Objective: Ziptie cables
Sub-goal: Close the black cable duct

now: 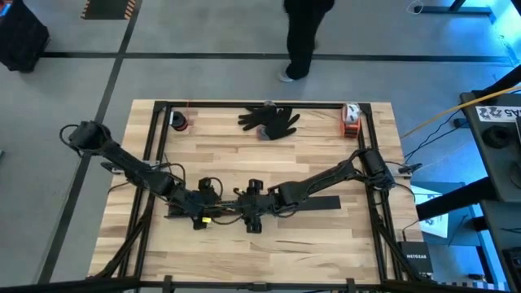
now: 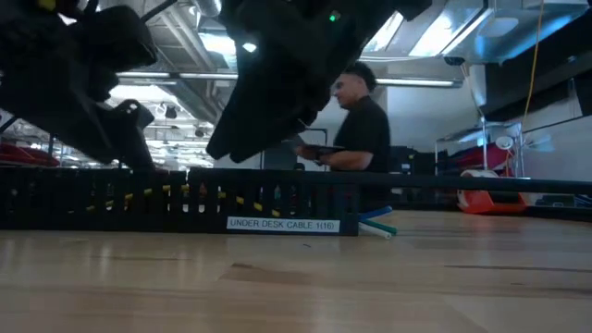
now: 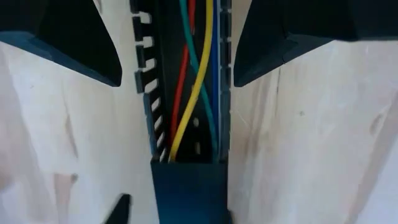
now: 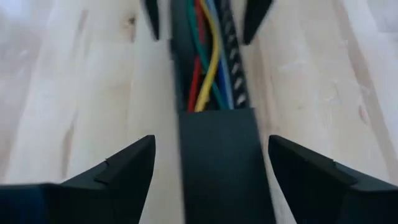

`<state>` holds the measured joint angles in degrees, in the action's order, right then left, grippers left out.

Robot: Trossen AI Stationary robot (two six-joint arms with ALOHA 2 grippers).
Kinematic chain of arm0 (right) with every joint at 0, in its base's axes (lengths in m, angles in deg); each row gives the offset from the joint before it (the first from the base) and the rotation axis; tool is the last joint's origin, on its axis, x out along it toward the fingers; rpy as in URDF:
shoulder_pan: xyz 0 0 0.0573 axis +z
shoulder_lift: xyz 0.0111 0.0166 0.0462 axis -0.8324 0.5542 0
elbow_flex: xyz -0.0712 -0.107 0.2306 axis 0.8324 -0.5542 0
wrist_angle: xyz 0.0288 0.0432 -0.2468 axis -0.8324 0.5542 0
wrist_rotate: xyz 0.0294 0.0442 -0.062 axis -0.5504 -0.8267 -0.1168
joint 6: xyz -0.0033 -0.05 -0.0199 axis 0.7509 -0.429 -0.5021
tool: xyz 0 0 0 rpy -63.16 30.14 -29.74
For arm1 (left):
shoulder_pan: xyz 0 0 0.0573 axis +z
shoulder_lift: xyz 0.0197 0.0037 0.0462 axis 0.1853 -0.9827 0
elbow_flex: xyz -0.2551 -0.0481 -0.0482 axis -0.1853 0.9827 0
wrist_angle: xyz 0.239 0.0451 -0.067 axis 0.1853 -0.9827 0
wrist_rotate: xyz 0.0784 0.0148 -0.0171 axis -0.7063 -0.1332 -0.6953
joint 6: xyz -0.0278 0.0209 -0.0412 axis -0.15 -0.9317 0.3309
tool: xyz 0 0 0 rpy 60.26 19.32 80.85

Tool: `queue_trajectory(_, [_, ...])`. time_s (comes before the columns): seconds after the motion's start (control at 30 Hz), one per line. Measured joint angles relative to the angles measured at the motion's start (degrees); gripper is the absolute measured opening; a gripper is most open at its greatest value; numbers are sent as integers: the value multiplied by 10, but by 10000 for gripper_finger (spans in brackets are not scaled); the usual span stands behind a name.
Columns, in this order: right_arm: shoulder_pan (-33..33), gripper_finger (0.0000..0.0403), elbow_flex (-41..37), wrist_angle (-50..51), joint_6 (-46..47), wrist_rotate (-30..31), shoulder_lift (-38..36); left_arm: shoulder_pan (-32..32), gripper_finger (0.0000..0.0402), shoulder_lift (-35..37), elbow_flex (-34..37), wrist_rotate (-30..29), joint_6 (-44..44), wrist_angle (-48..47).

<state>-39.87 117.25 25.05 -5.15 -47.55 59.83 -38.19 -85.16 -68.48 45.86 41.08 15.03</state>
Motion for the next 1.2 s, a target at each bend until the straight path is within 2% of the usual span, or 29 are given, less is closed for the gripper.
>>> queue_trajectory(0.43, [1, 303, 0, -3, -5, -11, 10, 2, 304, -49, 0, 0, -3, 18])
queue_trajectory(0.6, [1, 303, 0, -3, -11, 8, 13, 5, 303, -78, 0, -2, 20, 42])
queue_trajectory(0.83, [-4, 303, 5, 4, -26, 29, 13, 11, 273, -85, 0, -6, 36, 42])
queue_trajectory(1.03, [-7, 303, 38, 39, -40, 34, 11, 10, 245, -85, 0, -6, 33, 43])
queue_trajectory(1.2, [-24, 303, 37, 79, -49, -28, 12, 10, 239, -85, 0, -6, 33, 43])
